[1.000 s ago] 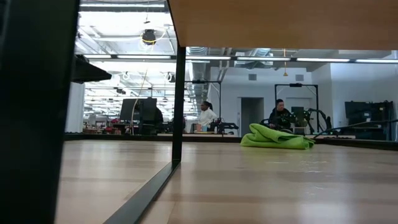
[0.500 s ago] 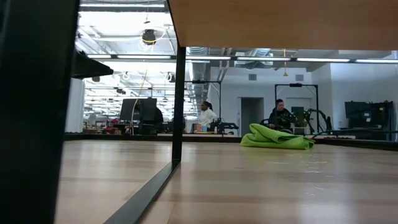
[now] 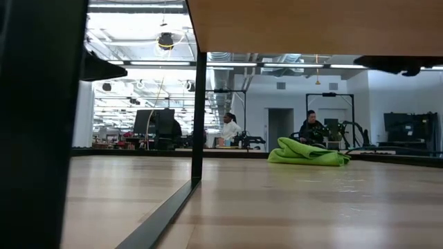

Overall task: Stack small to large cups/mugs on shelf
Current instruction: Return to Home Position

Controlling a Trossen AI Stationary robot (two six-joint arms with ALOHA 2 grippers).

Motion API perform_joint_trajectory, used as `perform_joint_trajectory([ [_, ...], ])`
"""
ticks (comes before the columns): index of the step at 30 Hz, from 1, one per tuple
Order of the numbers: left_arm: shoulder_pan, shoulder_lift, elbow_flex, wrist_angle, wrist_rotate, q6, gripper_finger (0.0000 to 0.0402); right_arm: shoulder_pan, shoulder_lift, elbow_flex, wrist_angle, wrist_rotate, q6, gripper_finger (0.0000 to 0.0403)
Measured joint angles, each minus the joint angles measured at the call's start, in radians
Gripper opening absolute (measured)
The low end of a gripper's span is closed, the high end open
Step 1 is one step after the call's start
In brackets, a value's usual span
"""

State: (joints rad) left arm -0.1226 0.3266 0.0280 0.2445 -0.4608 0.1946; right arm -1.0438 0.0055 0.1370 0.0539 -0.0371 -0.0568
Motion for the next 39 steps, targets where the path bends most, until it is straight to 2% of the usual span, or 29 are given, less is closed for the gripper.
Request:
perform_joint_trajectory([
  [5,0.0,0.0,0.0,-0.001,-0.047,0.002,0.0185,0.083,0.0,-0.052,0.04,0.098,-0.058,0.0225],
  [8,0.0,0.0,0.0,-0.001,-0.137,0.002,0.0185,0.118,0.0,-0.052,0.038,0.15,-0.104,0.0225],
  [13,0.006,0.0,0.0,-0.006,-0.278,0.022,0.0185,0.141,-0.001,-0.052,0.044,0.17,-0.135,0.0225],
  [15,0.025,0.0,0.0,-0.007,-0.217,0.059,0.0185,0.14,-0.001,-0.052,0.043,0.169,-0.135,0.0225],
  [18,0.08,0.0,0.0,0.004,-0.001,0.092,0.0185,0.14,-0.001,-0.052,0.042,0.169,-0.136,0.0225],
  [20,0.138,0.0,0.0,0.013,0.089,0.093,0.0185,0.14,-0.001,-0.052,0.038,0.169,-0.135,0.0225],
  [26,0.353,0.001,0.0,0.022,0.128,0.095,0.0185,0.14,-0.001,-0.052,0.012,0.166,-0.129,0.0225],
  [32,0.542,0.0,0.0,0.127,0.151,0.103,0.0185,0.14,-0.001,-0.052,-0.048,0.166,-0.128,0.0225],
  [37,0.663,0.001,0.0,0.115,0.351,0.057,0.0185,0.139,-0.001,-0.052,-0.047,0.169,-0.136,0.0225],
  [39,0.7,0.001,0.0,0.104,0.396,0.04,0.0185,0.139,-0.001,-0.052,-0.046,0.169,-0.136,0.0225],
])
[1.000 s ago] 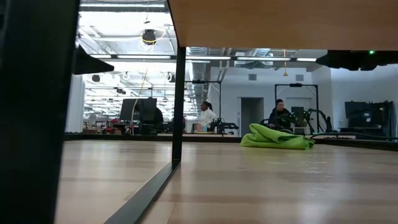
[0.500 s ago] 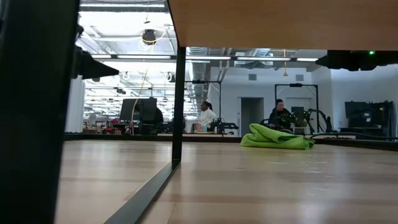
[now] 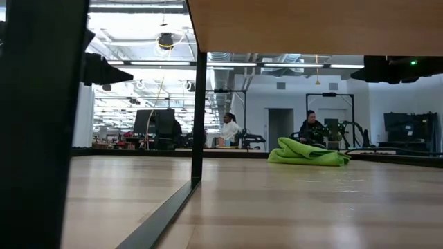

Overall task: Stack small to large cups/mugs on shelf
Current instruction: Return to Home Position

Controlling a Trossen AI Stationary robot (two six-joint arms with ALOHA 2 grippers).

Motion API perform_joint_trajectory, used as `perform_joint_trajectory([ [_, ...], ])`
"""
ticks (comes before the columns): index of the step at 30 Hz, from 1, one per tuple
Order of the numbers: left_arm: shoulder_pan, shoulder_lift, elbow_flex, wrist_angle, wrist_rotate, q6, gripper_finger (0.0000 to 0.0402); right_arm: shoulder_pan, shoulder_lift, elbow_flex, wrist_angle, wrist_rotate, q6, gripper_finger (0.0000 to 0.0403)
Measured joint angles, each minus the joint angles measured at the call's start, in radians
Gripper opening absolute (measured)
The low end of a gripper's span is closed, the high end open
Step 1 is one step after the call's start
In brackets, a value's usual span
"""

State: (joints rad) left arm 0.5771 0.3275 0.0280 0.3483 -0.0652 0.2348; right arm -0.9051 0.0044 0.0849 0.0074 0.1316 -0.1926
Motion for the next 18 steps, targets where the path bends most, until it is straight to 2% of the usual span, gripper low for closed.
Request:
perform_joint_trajectory([
  [9,0.097,0.0,0.0,0.001,0.012,-0.038,0.0185,0.0,0.0,0.0,-0.002,0.0,0.001,0.0225],
  [15,0.099,-0.036,0.0,0.011,0.181,-0.064,0.0185,0.0,0.0,0.0,-0.032,0.001,0.0,0.0225],
  [18,0.1,-0.08,0.0,-0.008,0.184,-0.072,0.0185,0.0,0.0,0.0,-0.052,0.001,0.0,0.0225],
])
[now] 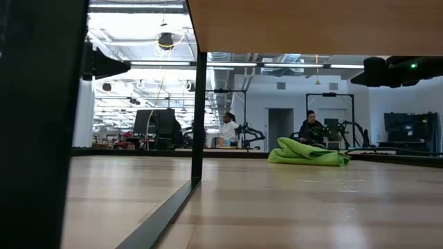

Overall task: Stack small to large cups/mugs on shelf
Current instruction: Return to Home Position

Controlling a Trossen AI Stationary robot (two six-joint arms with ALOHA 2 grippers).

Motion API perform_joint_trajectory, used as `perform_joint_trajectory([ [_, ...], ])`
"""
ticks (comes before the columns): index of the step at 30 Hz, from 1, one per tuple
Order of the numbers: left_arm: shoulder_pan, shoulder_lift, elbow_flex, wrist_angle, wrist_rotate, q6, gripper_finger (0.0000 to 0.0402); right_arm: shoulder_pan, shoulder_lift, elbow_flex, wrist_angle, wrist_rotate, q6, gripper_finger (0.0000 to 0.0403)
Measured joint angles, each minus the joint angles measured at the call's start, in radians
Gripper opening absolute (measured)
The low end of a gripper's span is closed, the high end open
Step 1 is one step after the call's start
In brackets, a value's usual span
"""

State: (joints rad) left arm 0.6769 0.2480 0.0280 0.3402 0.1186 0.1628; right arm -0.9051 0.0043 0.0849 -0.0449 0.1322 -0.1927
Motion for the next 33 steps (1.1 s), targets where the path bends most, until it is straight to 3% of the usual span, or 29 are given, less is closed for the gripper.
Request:
perform_joint_trajectory([
  [12,0.0,-0.251,-0.001,-0.292,-0.037,-0.016,0.0185,0.0,0.0,0.0,0.0,0.007,-0.002,0.0225],
  [33,-0.003,-0.243,0.002,-0.345,-0.026,-0.051,0.0185,0.0,0.0,-0.077,0.098,0.05,-0.017,0.0225],
])
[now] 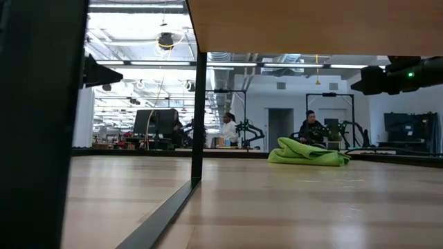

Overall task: Stack small to large cups/mugs on shelf
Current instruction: Return to Home Position

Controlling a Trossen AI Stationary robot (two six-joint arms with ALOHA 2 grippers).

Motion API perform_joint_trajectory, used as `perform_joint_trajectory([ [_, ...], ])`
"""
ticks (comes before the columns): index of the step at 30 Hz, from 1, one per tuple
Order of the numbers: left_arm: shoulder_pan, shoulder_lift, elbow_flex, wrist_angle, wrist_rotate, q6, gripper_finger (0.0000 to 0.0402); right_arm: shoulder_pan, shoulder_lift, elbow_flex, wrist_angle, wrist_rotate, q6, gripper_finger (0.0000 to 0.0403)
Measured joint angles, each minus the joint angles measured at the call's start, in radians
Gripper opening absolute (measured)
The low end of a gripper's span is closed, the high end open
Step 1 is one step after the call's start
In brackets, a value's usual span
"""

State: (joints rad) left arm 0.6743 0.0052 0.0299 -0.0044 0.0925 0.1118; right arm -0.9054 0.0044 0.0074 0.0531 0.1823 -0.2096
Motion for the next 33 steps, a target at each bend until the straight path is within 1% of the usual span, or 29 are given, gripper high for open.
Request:
perform_joint_trajectory([
  [7,0.0,0.0,0.0,-0.002,-0.001,-0.072,0.0185,0.001,0.001,0.0,-0.012,-0.001,0.0,0.0225],
  [14,0.0,0.0,0.0,-0.005,-0.029,-0.059,0.0185,0.001,0.002,0.0,-0.012,-0.001,0.0,0.0225],
  [33,0.0,0.0,-0.001,-0.005,-0.034,-0.056,0.0185,0.001,0.002,0.0,-0.012,-0.001,0.0,0.0225],
])
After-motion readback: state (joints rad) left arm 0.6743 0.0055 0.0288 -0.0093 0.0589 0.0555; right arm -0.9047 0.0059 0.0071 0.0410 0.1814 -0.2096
